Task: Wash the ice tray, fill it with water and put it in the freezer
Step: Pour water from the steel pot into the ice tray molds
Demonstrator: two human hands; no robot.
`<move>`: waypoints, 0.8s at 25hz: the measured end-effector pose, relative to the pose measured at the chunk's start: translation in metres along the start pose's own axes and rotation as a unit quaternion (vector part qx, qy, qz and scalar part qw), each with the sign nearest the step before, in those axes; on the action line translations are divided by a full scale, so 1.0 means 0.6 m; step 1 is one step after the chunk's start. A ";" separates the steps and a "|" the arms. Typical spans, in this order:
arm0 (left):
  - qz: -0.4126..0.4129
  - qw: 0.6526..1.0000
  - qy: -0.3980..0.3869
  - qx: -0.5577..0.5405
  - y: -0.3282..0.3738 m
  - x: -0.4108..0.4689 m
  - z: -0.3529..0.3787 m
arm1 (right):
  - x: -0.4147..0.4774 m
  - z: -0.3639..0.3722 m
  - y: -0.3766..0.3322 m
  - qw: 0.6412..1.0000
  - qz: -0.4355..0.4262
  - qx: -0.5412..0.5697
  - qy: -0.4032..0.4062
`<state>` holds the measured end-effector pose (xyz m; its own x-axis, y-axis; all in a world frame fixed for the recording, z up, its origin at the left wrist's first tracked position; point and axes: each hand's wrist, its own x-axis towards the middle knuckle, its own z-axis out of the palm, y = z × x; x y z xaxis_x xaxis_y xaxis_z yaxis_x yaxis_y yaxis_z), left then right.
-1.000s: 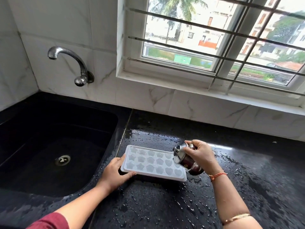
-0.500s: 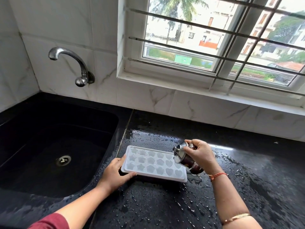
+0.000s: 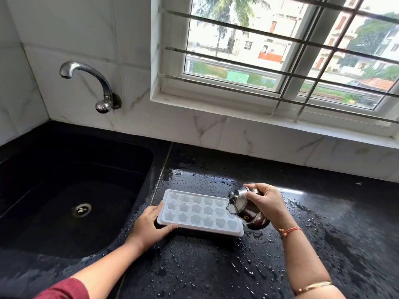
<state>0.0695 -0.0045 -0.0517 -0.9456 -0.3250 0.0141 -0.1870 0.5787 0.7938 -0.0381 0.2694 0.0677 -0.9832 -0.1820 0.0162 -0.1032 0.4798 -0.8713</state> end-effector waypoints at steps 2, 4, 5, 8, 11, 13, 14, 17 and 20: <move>0.000 1.000 0.000 0.001 0.002 -0.001 0.000 | -0.004 -0.001 -0.001 1.000 -0.003 -0.022 -0.012; 0.003 1.000 0.003 0.001 0.002 -0.002 0.000 | -0.011 0.003 -0.008 0.999 -0.020 -0.041 -0.029; 0.004 1.000 0.004 0.000 0.002 -0.002 -0.001 | -0.013 0.005 -0.008 0.998 -0.025 -0.055 -0.037; 0.007 1.000 0.003 -0.002 0.002 -0.001 -0.001 | -0.015 0.011 -0.005 0.993 -0.042 -0.100 -0.046; 0.005 1.000 0.000 -0.003 0.002 -0.001 0.000 | -0.015 0.015 0.004 0.990 -0.050 -0.125 -0.039; 0.003 1.000 0.000 0.000 0.003 -0.001 0.000 | -0.017 0.015 0.002 0.991 -0.056 -0.115 -0.033; 0.001 1.000 -0.001 0.001 0.004 -0.001 0.000 | -0.017 0.016 -0.001 0.992 -0.059 -0.101 -0.037; -0.006 1.000 -0.003 0.003 0.003 -0.001 0.000 | -0.018 0.015 -0.005 0.993 -0.068 -0.095 -0.035; -0.004 1.000 -0.003 0.001 -0.001 0.000 0.002 | -0.017 0.011 -0.002 0.993 -0.063 -0.096 -0.041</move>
<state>0.0695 -0.0039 -0.0529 -0.9456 -0.3252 0.0030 -0.1962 0.5778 0.7922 -0.0268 0.2647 0.0654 -0.9458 -0.3166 0.0719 -0.2590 0.6021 -0.7552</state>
